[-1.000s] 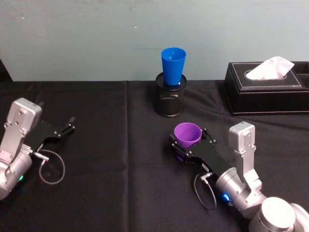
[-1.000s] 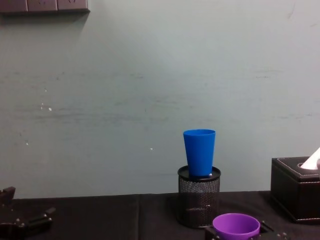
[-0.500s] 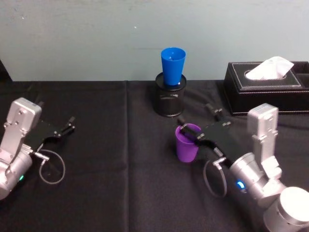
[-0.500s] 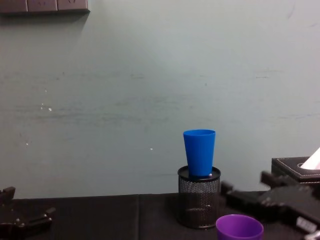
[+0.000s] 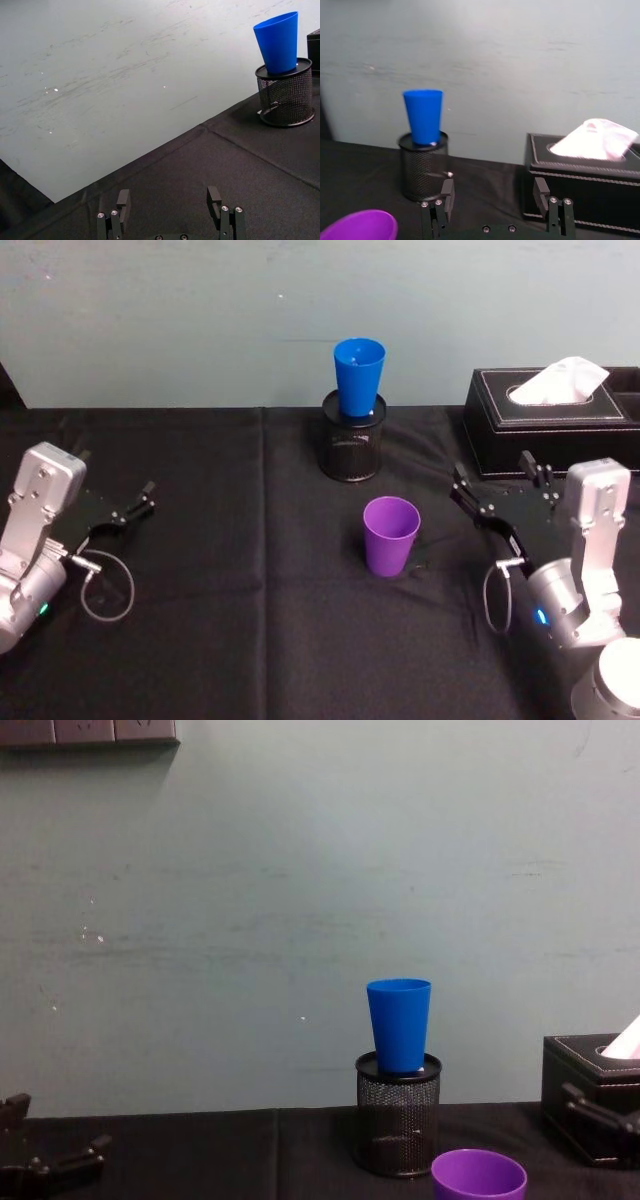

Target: Pick up one cup with a gripper and tap it against the other cup.

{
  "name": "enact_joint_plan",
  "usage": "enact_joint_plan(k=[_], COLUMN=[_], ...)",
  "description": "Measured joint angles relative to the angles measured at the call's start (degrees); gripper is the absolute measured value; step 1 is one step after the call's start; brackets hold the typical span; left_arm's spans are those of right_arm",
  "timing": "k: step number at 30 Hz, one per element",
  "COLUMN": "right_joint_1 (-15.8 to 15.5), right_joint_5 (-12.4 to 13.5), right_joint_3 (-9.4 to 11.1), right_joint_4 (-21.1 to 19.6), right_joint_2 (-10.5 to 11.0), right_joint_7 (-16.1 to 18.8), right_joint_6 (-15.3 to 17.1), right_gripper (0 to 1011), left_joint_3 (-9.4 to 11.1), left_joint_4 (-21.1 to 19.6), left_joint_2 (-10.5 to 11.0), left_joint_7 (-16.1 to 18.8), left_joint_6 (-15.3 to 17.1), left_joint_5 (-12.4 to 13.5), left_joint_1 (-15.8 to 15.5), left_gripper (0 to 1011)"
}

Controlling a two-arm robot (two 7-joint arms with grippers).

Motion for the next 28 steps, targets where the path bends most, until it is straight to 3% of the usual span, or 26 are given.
enact_joint_plan(k=[6, 28], right_joint_1=[0.42, 0.37], right_joint_5=[-1.54, -1.46], right_joint_3=[0.41, 0.42], right_joint_4=[2.24, 2.04], right_joint_2=[-1.27, -1.09], right_joint_7=[-0.84, -1.02], right_joint_6=[-1.72, -1.54], right_gripper=[1003, 1002], left_joint_3=[0.00, 0.00], left_joint_4=[0.00, 0.00], left_joint_2=[0.00, 0.00], left_joint_7=[0.00, 0.00], left_joint_6=[0.00, 0.00], left_joint_5=[0.00, 0.00], left_joint_1=[0.00, 0.00], left_gripper=[1000, 1000])
